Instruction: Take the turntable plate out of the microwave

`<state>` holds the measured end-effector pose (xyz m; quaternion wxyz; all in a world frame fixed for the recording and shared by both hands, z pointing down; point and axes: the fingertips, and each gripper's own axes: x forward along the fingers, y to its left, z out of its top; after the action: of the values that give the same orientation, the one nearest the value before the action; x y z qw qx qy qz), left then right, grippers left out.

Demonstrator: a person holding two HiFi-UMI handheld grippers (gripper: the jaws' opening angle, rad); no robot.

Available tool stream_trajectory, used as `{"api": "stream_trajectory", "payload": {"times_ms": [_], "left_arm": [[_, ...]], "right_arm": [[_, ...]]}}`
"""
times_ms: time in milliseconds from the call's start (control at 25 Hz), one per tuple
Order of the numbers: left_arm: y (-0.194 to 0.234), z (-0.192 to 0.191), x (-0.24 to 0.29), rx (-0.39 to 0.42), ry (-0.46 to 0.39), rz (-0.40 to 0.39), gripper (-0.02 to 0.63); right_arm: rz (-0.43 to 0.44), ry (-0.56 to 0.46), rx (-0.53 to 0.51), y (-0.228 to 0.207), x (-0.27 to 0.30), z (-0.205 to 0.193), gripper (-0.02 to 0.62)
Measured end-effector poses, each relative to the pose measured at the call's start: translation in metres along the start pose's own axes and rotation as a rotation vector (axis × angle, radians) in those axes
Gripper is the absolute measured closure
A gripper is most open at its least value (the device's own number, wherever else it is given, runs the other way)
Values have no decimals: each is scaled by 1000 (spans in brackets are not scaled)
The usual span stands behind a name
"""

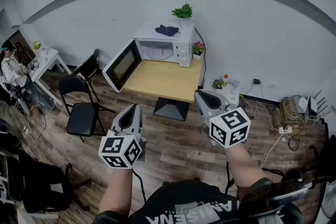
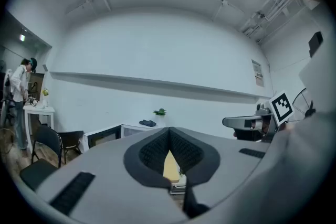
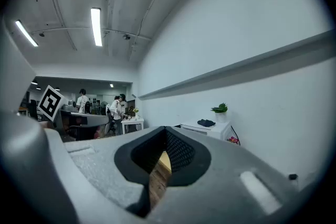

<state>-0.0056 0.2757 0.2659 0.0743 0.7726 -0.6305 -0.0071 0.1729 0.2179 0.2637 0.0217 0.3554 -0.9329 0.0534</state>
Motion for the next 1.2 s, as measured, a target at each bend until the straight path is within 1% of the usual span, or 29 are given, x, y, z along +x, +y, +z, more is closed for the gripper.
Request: {"api": "stream_trajectory", "payload": {"times_ms": [240, 360, 480, 640, 760, 920, 1200], "left_arm": [[0, 5, -2, -6, -17, -16, 604], [2, 6, -5, -37, -24, -31, 604], [4, 5, -7, -53, -20, -44, 604], [9, 2, -10, -50, -19, -43, 604], [19, 0, -14, -40, -19, -26, 604], [38, 0, -20, -54, -23, -13, 604], [67, -1, -30, -73, -33, -41, 604]], "right_arm": [[-3, 7, -6, 5, 4, 0, 590], [-5, 9, -5, 9, 6, -1, 590], [-12, -8, 14, 10, 7, 1, 589], [-20, -16, 44, 12, 9, -2, 589], [-7, -14, 46, 19, 12, -3, 589], [-5, -12, 42, 31, 21, -4, 589], [-14, -5, 31, 57, 39, -10, 589]]}}
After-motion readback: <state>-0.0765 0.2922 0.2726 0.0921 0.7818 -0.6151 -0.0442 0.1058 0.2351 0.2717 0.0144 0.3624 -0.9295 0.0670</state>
